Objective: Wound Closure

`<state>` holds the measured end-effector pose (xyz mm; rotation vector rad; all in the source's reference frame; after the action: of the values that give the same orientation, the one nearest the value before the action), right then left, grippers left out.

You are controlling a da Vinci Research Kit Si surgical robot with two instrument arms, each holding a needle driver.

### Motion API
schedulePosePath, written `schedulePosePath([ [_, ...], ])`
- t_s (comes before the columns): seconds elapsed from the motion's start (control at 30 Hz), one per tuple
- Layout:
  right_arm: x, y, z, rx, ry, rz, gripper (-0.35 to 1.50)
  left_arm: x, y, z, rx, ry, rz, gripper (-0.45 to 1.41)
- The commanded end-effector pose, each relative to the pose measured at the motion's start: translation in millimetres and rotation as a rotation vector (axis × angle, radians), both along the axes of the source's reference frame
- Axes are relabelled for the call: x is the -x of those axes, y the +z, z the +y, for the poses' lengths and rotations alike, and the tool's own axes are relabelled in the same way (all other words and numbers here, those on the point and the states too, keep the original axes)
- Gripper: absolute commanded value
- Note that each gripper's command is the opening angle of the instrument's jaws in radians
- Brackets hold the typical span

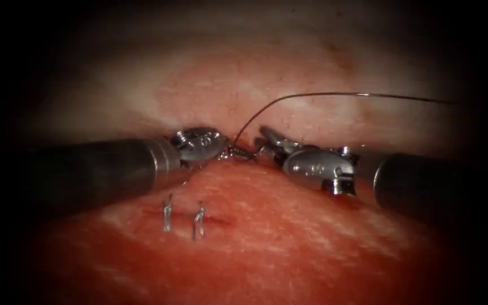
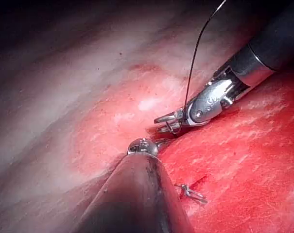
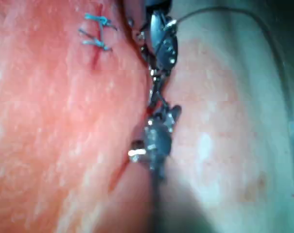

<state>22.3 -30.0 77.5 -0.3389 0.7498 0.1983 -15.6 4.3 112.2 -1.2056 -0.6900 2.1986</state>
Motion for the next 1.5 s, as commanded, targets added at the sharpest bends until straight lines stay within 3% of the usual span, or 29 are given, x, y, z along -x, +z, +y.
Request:
schedulePosePath([
  [0.03,-0.9,1.0,0.0,-0.005,-0.008,-0.004,-0.35,0.6,0.6,-0.3,-0.001,0.001,-0.001,-0.37],
  [0.63,-0.4,0.6,-0.5,-0.156,0.101,-0.022,-0.35,0.3,0.5,-0.3,-0.004,0.008,0.0,-0.37],
  [1.5,-0.8,2.5,-1.4,-0.245,0.055,-0.045,-0.35,0.2,0.4,-0.3,-0.006,0.013,0.004,-0.37],
])
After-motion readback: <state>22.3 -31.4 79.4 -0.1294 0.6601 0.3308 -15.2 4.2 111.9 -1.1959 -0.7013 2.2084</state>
